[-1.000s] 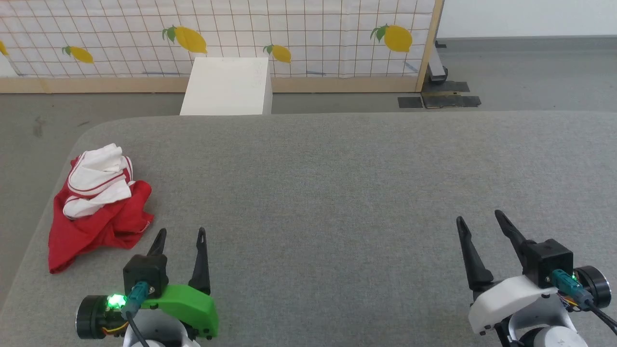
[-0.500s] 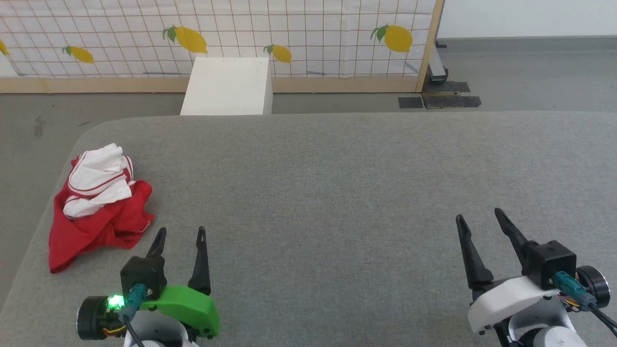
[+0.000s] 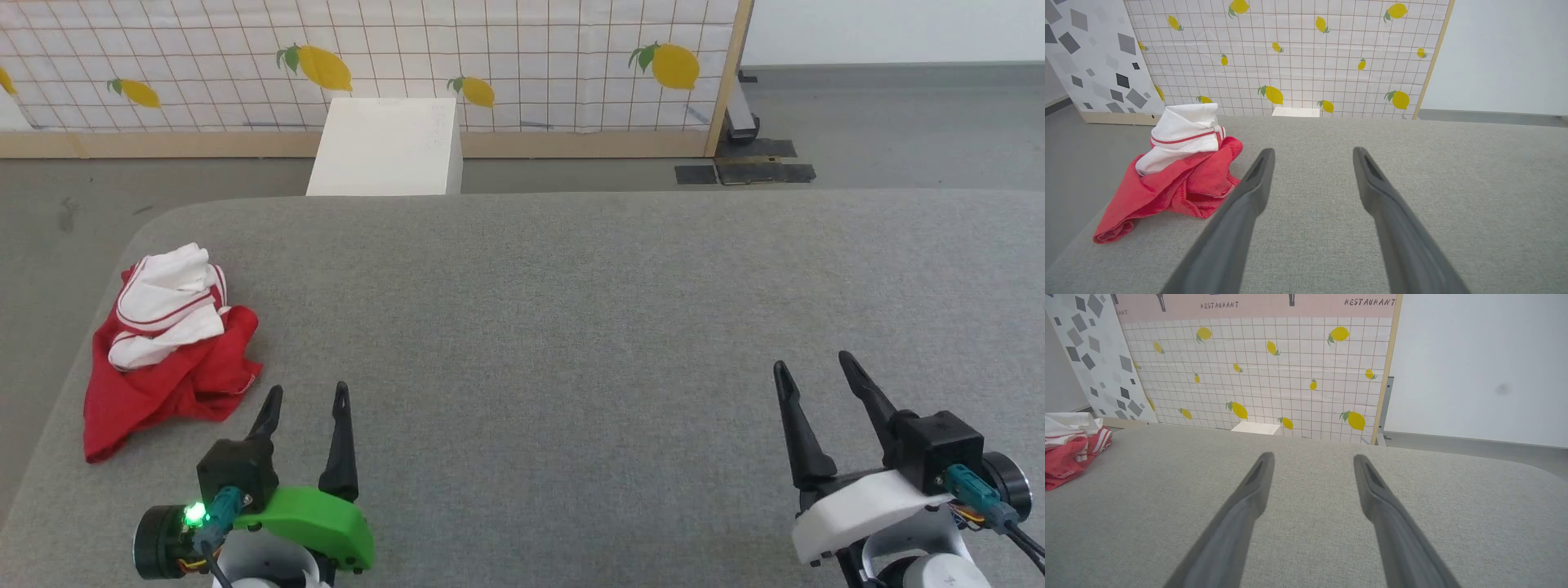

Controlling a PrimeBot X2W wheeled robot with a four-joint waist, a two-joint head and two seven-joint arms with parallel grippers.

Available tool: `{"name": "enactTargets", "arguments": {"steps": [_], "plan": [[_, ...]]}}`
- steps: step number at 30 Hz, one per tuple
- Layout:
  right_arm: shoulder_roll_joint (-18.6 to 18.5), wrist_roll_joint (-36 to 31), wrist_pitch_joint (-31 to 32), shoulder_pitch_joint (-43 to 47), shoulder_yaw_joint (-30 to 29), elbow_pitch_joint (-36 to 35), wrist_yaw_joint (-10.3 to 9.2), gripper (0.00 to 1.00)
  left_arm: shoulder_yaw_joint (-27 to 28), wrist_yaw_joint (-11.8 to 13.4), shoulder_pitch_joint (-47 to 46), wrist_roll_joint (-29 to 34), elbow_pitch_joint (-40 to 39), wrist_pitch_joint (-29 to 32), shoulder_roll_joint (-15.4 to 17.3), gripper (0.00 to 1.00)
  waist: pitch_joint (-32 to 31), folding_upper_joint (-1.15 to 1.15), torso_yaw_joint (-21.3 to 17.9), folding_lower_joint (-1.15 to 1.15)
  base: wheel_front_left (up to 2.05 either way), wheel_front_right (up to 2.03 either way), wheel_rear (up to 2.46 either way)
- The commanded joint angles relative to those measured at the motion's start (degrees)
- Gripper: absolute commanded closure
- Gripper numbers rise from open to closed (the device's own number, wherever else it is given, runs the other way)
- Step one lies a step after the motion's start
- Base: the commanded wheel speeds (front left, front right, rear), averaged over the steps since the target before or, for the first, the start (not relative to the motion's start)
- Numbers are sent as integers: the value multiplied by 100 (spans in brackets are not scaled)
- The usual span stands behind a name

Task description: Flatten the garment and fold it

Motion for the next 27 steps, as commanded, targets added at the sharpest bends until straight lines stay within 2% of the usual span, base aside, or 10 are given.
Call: {"name": "enactTargets", "arguments": {"steps": [1,27], "plan": [[7,59,-69,-16,12,26,-3,0,-17,-2,39,-64,31,-63,-8,0,-1,0,1,0,0,0,0],[11,7,-378,-13,85,150,-5,0,-133,46,45,-189,184,-371,-14,0,-15,0,18,0,0,0,0]]}}
